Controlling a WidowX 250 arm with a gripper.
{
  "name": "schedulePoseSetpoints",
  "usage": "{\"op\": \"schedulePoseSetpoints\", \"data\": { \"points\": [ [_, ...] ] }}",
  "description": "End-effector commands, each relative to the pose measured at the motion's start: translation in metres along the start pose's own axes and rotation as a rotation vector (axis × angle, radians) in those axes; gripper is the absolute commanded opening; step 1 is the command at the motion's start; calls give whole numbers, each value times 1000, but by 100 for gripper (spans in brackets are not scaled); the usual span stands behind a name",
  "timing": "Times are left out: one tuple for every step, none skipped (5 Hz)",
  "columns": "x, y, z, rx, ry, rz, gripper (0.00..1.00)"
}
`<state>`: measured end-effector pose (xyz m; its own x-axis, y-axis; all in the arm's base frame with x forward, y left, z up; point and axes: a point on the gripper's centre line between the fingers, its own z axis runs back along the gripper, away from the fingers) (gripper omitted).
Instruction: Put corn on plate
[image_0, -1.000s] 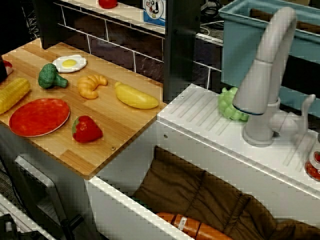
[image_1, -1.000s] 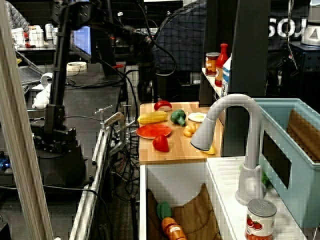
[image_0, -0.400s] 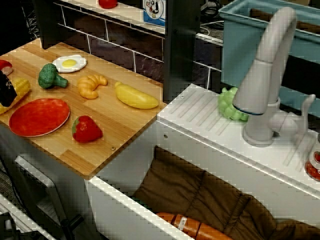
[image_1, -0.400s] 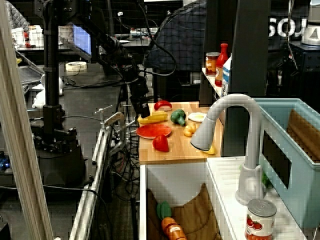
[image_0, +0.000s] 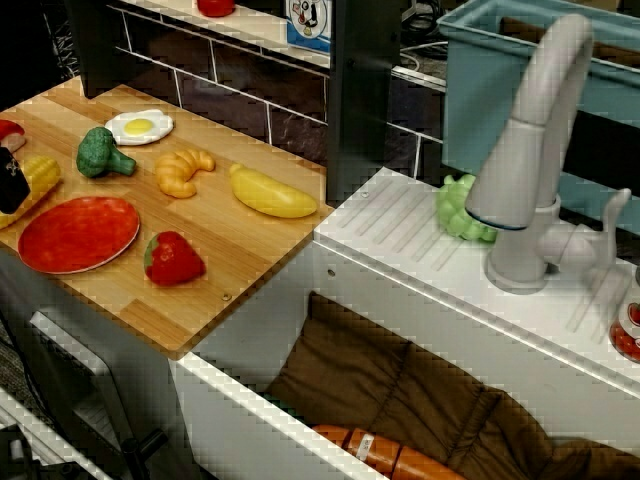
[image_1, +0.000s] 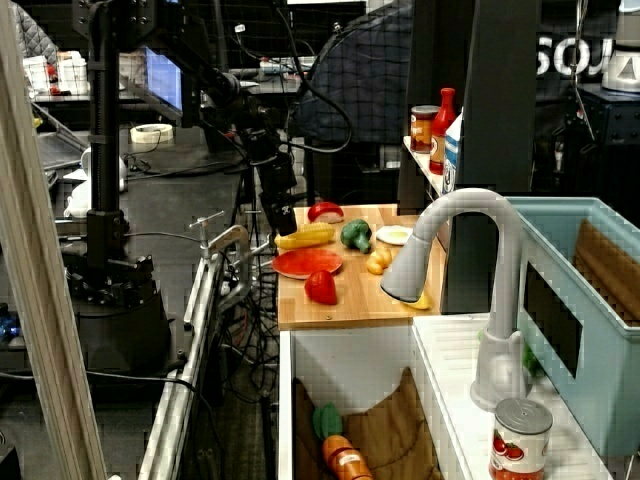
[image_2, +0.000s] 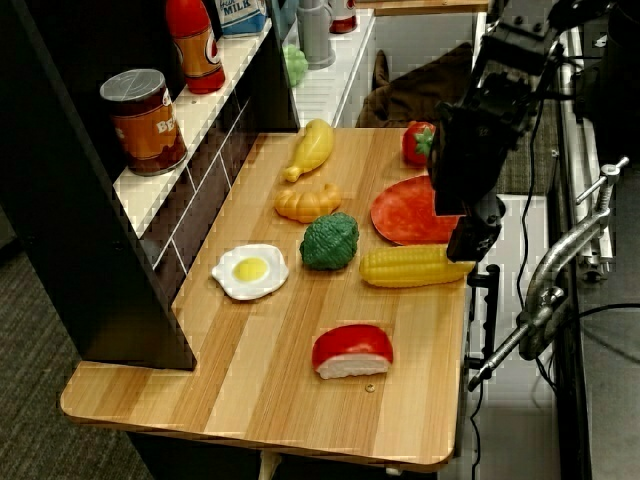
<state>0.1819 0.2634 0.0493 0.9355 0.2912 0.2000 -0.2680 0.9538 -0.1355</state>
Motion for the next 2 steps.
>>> {"op": "schedulePoseSetpoints", "data": {
  "points": [
    [47, 9, -7, -61, 78, -100, 100],
    [46, 9, -8, -19, 39, -105, 100]
  ]
}}
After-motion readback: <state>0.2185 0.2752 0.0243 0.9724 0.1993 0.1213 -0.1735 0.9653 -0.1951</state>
